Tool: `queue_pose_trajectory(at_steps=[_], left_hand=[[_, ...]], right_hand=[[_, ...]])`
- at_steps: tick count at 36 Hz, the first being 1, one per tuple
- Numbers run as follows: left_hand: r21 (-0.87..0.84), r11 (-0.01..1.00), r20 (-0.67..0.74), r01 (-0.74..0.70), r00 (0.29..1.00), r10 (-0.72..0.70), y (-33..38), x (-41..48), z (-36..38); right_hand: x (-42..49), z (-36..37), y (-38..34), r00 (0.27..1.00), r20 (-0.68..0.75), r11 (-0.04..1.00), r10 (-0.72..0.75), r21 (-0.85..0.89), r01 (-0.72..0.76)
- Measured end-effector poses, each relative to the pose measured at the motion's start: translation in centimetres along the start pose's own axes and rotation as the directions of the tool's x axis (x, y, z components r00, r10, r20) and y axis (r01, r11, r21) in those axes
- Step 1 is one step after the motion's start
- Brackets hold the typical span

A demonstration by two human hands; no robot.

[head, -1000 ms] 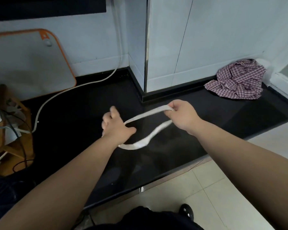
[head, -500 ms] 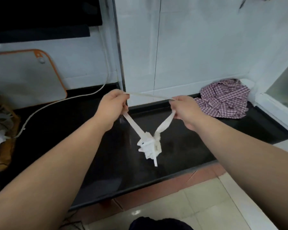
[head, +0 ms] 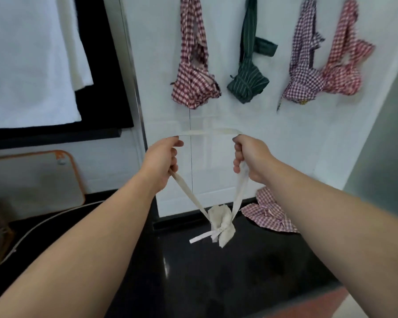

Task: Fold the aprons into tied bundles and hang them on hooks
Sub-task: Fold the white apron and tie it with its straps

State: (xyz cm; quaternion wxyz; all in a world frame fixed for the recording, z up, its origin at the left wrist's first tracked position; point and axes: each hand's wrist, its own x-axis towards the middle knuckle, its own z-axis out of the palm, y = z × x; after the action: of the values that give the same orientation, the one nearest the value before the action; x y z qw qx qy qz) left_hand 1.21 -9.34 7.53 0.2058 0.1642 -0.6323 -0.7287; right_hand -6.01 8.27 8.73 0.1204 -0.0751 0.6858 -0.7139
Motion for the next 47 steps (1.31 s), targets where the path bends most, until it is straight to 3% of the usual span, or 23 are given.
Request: queue_pose_trajectory(at_steps=[5,8,15,19,24,30,37,47], left_hand=[[-0.167,0.986,0.116,0.022,0.993,-0.002,3.9,0.4,1.9],[-0.182,0.983,0.216,0.012,0.976,0.028,7.1,0.7,2.7],[-0.217,0.975,0.397,-0.048,0.908,0.133,12.7,2.1,5.1],[-0.39,0.92,0.379,-0.037,0.904,0.197,15.0,2.6,8.1],[-0.628,0.775,0.286,-0.073,0.904,0.317,17.1,4.2,11.0],[-0.286,0.886,0.258,-0.365,0.861,0.438,18.1,7.2,12.8],[0.031,0.785,0.21,-0.619,0.771,0.601,20.7,12.0,14.9],[-0.013,0.771,0.249,-0.636,0.745,0.619,22.2,15.8,19.5]], right_hand=[[-0.3,-0.9,-3.5,0.974,0.222,0.999,-0.032,0.042,0.023],[-0.7,-2.2,-6.9,0.948,0.314,0.995,-0.047,0.103,0.015],[0.5,-5.0,-13.4,0.974,0.122,0.957,-0.189,0.244,0.155],[1.5,-5.4,-15.8,0.963,0.004,0.909,-0.269,0.331,0.252],[3.4,-6.1,-18.1,0.931,-0.103,0.853,-0.351,0.375,0.363],[5.9,-6.9,-20.7,0.89,-0.064,0.849,-0.451,0.277,0.45],[10.4,-7.1,-23.2,0.824,-0.102,0.817,-0.557,0.112,0.566],[17.7,-8.9,-26.8,0.713,-0.267,0.742,-0.648,-0.012,0.67]])
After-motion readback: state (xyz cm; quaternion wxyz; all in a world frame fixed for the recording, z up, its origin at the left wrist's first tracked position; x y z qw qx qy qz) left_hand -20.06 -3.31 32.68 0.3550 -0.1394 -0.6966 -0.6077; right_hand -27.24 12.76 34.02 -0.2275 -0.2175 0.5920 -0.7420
